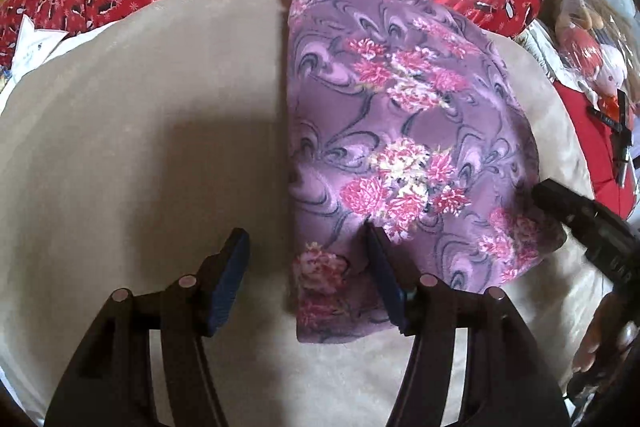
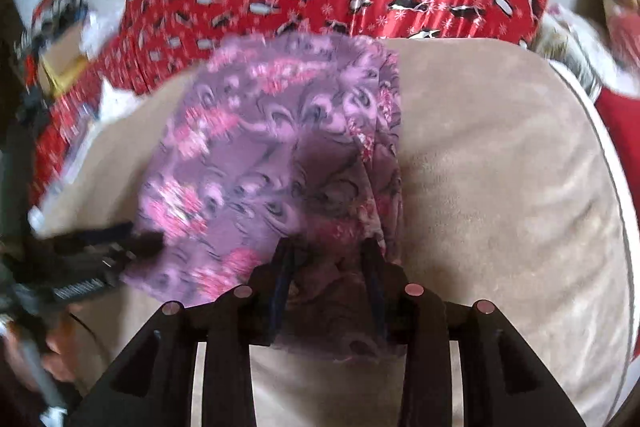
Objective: Fold small clothes
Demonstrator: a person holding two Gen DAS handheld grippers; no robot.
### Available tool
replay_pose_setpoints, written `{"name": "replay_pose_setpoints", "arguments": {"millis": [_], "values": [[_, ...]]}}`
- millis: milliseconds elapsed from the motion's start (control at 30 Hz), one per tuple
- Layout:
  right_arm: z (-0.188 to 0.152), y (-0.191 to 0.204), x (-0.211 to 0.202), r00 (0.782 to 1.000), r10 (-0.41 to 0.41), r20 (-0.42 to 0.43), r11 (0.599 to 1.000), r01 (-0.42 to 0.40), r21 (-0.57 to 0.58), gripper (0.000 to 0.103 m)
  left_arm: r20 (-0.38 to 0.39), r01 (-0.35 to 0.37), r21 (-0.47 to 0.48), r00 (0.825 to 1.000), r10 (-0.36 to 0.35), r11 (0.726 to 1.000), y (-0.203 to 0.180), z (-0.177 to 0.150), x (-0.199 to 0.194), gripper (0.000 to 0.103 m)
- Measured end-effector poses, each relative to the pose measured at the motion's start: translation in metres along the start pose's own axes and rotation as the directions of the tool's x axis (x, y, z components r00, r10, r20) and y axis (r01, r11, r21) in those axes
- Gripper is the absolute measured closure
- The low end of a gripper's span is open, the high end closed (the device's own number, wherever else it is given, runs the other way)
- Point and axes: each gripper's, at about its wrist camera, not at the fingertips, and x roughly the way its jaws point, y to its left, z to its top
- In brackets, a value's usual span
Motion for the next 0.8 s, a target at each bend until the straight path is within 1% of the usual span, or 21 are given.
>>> {"name": "replay_pose_setpoints", "arguments": {"millis": [167, 233, 333, 400, 433, 467, 533, 567, 600, 633, 667, 700, 733, 767, 800], "values": [[0.012, -0.013, -0.001, 0.998, 0.016, 0.064, 0.997, -0.02, 0.072, 0.065, 0.057, -0.022, 0.019, 0.998, 0.021, 1.0, 0.0, 0.009, -0.012, 0.043], [0.022, -0.022, 0.006, 0.997, 0.031, 0.075, 0.993, -0.04, 0.112, 0.065, 0.075, -0.026, 0.028, 0.997, 0.023, 0.999, 0.001, 0.016, -0.013, 0.043], [0.04, -0.028, 0.016, 0.996, 0.031, 0.083, 0.988, -0.043, 0.148, 0.06, 0.085, -0.038, 0.041, 0.996, 0.035, 0.998, 0.003, 0.032, -0.009, 0.043], [0.057, -0.032, 0.028, 0.995, 0.038, 0.087, 0.98, -0.054, 0.19, 0.059, 0.08, -0.037, 0.041, 0.996, 0.034, 0.998, 0.005, 0.053, -0.003, 0.043], [0.061, -0.033, 0.03, 0.995, 0.043, 0.09, 0.977, -0.061, 0.207, 0.059, 0.082, -0.032, 0.025, 0.996, 0.03, 0.999, 0.009, 0.068, 0.0, 0.043], [0.07, -0.036, 0.033, 0.994, 0.046, 0.097, 0.97, -0.068, 0.233, 0.058, 0.083, -0.013, 0.007, 0.997, 0.013, 1.0, 0.014, 0.083, 0.003, 0.043], [0.088, -0.04, 0.046, 0.993, 0.046, 0.105, 0.958, -0.073, 0.278, 0.055, 0.067, 0.002, -0.025, 0.998, 0.0, 1.0, 0.019, 0.1, 0.01, 0.043], [0.098, -0.042, 0.055, 0.994, 0.044, 0.102, 0.952, -0.073, 0.298, 0.052, 0.058, 0.014, -0.043, 0.998, -0.011, 0.999, 0.021, 0.109, 0.015, 0.043], [0.104, -0.042, 0.062, 0.995, 0.044, 0.091, 0.95, -0.07, 0.305, 0.052, 0.045, 0.031, -0.057, 0.999, -0.029, 0.998, 0.022, 0.119, 0.022, 0.043], [0.11, -0.043, 0.074, 0.998, 0.035, 0.057, 0.95, -0.051, 0.309, 0.056, 0.04, 0.037, -0.06, 0.999, -0.035, 0.997, 0.021, 0.123, 0.026, 0.043], [0.115, -0.041, 0.082, 0.999, 0.025, 0.031, 0.954, -0.033, 0.298, 0.084, 0.039, 0.038, -0.059, 0.999, -0.036, 0.998, 0.02, 0.126, 0.029, 0.043], [0.121, -0.035, 0.083, 0.997, 0.05, 0.053, 0.966, -0.061, 0.251, 0.095, 0.045, 0.031, -0.054, 0.999, -0.029, 0.998, 0.019, 0.129, 0.033, 0.043], [0.123, -0.032, 0.079, 0.996, 0.041, 0.084, 0.972, -0.059, 0.228, 0.096, 0.053, 0.021, -0.05, 0.998, -0.019, 0.999, 0.018, 0.132, 0.04, 0.041], [0.123, -0.031, 0.07, 0.99, 0.022, 0.14, 0.974, -0.052, 0.221, 0.097, 0.048, 0.021, -0.054, 0.999, -0.018, 0.998, 0.018, 0.134, 0.045, 0.036], [0.121, -0.039, 0.066, 0.983, 0.016, 0.183, 0.965, -0.064, 0.256, 0.098, 0.032, 0.03, -0.072, 0.999, -0.028, 0.997, 0.02, 0.136, 0.055, 0.033]]}}
